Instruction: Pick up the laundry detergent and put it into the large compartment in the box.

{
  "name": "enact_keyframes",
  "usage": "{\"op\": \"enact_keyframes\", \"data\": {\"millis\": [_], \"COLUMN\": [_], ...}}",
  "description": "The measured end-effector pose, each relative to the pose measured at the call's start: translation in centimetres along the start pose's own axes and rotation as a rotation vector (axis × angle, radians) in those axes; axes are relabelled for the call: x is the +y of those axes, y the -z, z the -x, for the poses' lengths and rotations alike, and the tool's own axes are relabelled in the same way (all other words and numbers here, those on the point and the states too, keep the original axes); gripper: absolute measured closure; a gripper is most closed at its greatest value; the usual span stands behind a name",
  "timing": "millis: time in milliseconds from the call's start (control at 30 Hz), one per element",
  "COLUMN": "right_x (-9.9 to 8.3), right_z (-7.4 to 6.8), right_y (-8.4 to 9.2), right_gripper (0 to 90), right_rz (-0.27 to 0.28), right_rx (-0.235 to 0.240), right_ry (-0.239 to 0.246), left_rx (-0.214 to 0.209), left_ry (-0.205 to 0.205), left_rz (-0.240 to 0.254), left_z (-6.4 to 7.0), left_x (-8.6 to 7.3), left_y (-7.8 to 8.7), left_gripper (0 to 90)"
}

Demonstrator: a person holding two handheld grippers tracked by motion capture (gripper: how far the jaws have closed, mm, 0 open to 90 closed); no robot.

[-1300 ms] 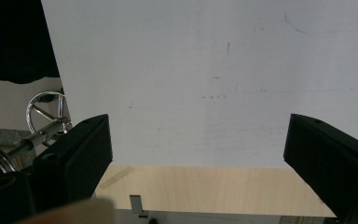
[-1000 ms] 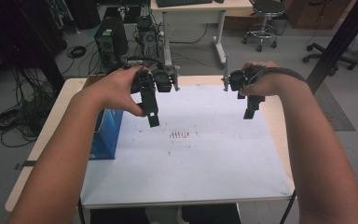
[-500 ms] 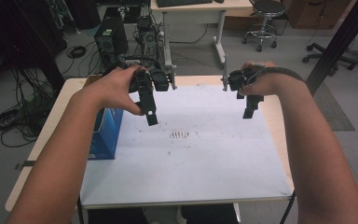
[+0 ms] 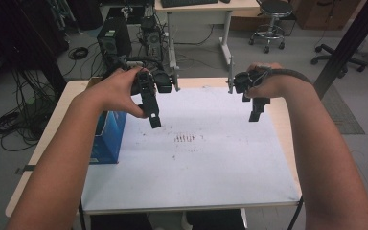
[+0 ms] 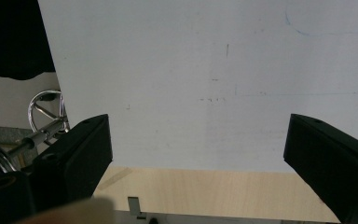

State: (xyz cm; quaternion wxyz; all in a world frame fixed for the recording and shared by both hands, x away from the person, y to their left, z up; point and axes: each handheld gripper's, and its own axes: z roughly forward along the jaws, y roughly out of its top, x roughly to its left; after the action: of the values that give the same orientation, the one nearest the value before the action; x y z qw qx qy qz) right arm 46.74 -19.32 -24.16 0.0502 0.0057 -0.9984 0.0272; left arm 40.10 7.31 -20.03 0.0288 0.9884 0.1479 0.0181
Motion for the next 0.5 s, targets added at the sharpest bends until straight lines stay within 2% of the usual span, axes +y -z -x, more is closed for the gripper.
{"op": "enact_keyframes", "data": {"millis": [500], "right_x": [0.37], "right_z": [-0.2], "right_y": [0.21], "right_gripper": [7.6], "right_rz": [-0.005], "right_rx": [-0.004], "right_ry": [0.004], "left_rx": [0.012], "left_ry": [-0.008], "left_rz": [-0.005], "left_z": [0.36], "left_x": [-0.29], "left_y": [0.3], "left_gripper": [0.2]}}
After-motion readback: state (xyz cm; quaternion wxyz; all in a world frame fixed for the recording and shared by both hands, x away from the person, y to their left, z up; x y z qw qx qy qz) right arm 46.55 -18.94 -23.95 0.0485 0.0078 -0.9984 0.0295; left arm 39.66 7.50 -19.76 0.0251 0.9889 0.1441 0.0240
